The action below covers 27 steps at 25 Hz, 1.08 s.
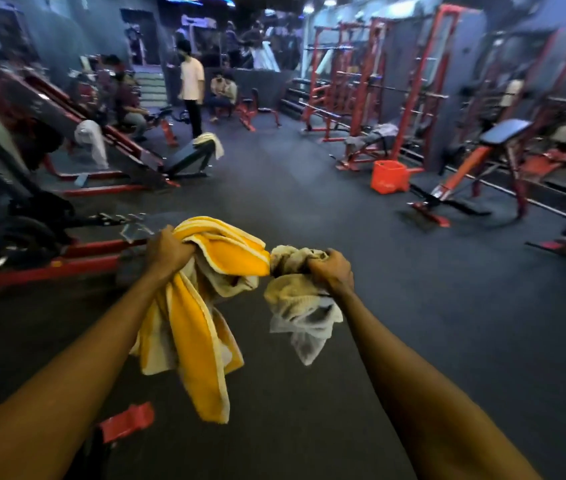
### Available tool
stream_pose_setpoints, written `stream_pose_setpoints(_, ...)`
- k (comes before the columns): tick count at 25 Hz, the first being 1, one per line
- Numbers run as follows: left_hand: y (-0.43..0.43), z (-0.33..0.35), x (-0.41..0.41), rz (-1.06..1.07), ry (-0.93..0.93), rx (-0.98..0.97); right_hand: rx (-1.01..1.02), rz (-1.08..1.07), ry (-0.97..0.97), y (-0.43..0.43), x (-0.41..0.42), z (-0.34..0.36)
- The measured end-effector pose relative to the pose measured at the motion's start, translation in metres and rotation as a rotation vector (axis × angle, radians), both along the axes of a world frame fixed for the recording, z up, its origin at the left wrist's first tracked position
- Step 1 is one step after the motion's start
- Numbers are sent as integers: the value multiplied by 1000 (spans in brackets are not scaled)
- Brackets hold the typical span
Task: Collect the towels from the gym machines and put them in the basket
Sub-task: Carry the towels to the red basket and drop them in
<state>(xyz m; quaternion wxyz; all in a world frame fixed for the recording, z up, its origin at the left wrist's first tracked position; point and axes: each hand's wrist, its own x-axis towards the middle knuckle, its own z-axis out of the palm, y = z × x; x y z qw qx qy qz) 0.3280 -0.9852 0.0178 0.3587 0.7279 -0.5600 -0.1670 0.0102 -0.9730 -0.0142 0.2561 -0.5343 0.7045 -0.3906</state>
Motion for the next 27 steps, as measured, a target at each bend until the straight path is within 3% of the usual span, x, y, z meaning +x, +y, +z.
stream_pose_setpoints(12, -212, -66, -236, -381, 99, 59, 51, -344, 14, -112, -212, -48)
stream_pose_setpoints(21, -420, -63, -340, -438, 147, 74, 79, -544, 2, -279, -296, -45)
stream_pose_setpoints(27, -553, -83, -392, -485, 104, 112, 74, -522, -21, -398, -353, -66)
